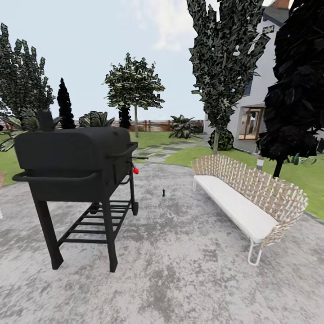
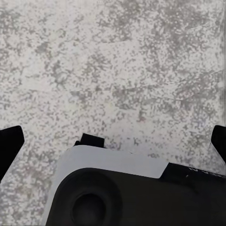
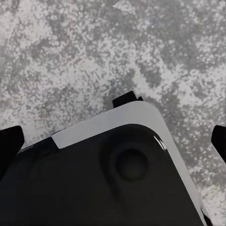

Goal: In the garden, pick up the pesticide atomizer on the floor and spray pesticide onto both trees until each tree trunk is fully covered.

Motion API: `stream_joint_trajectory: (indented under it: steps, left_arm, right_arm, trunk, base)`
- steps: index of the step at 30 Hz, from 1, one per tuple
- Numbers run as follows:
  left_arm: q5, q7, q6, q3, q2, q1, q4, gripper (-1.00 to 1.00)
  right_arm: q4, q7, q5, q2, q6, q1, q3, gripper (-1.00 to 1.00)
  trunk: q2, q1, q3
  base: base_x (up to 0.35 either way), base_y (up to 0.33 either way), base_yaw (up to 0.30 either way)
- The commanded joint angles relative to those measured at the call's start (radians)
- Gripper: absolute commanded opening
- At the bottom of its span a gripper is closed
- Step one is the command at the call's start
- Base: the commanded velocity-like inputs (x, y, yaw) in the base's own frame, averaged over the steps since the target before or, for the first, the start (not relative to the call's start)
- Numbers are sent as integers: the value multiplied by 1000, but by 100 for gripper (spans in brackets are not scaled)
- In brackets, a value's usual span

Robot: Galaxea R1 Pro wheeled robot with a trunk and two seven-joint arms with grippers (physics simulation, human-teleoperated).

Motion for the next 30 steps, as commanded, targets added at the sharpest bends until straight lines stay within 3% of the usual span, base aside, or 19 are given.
stream_joint_trajectory:
  steps: [1,15,30]
  left_arm:
    - [8,-9,-2,5,0,-1,1,100]
    - [8,-9,-2,5,0,-1,1,100]
    - [8,-9,-2,5,0,-1,1,100]
  right_arm:
    - [0,6,1,0,-3,0,-7,100]
    - [-1,4,-6,-1,-2,0,-17,100]
    - [-2,5,-8,-1,-3,0,-11,100]
  trunk:
    - [0,1,-1]
    - [0,1,-1]
    - [0,1,3]
  base:
    - [334,0,0]
    - [334,0,-8]
    - [334,0,-199]
